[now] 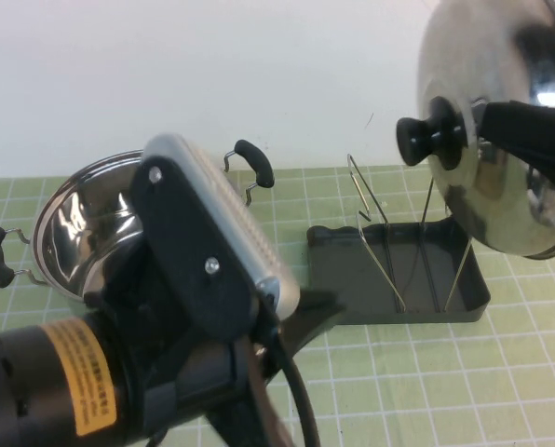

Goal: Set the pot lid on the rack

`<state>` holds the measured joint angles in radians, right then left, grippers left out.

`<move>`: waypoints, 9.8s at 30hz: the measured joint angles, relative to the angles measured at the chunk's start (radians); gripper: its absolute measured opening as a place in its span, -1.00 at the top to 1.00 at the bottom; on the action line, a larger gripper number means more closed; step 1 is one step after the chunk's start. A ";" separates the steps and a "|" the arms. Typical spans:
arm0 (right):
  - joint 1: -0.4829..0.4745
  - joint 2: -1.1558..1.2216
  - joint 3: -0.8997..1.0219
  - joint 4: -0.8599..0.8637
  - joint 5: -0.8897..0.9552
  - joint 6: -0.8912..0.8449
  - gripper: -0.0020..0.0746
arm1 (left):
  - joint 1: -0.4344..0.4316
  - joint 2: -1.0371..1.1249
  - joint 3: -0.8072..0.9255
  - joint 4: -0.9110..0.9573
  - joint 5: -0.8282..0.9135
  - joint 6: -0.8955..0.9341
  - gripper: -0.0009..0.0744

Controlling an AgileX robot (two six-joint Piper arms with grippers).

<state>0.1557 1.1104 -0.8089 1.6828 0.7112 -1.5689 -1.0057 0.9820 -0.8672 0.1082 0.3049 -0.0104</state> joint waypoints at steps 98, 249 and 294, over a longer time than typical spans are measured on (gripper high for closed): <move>-0.089 -0.373 -0.078 -1.352 0.071 0.531 0.95 | 0.000 -0.299 0.195 0.802 0.463 -1.065 0.98; -0.167 -1.074 0.679 -1.683 -0.402 1.122 0.95 | 0.985 -0.994 0.885 -0.087 0.003 -0.176 0.98; -0.200 -1.124 0.835 -1.707 -0.379 1.442 0.95 | 0.985 -0.996 0.885 -0.087 0.005 -0.176 0.98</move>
<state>-0.0439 -0.0136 0.0263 -0.0243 0.3320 -0.1268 -0.0209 -0.0139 0.0183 0.0211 0.3099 -0.1869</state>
